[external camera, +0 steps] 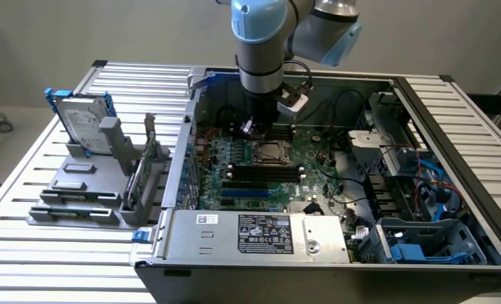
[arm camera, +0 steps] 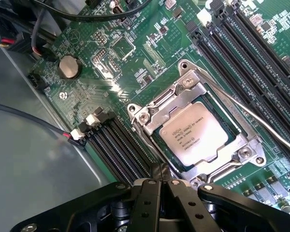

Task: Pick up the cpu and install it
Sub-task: 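Close the cpu cover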

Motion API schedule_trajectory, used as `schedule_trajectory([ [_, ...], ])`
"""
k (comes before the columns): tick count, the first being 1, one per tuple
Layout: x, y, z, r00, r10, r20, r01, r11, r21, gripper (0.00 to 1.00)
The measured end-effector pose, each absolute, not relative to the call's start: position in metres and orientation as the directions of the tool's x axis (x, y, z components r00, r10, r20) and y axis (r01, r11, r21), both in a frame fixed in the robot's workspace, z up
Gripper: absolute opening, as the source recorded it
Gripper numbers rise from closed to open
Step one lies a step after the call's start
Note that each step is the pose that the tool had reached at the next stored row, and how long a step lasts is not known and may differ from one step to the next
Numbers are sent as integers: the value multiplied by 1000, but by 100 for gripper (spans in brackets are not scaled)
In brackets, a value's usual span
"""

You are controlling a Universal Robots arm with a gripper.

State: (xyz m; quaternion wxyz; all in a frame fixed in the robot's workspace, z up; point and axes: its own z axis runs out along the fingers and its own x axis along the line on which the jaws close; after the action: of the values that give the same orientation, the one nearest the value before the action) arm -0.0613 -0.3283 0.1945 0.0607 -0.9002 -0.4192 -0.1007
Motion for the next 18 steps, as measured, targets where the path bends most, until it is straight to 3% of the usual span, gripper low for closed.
schedule_trajectory([
  [18, -50, -328, 195, 628, 742, 232, 767, -641, -25, 11],
])
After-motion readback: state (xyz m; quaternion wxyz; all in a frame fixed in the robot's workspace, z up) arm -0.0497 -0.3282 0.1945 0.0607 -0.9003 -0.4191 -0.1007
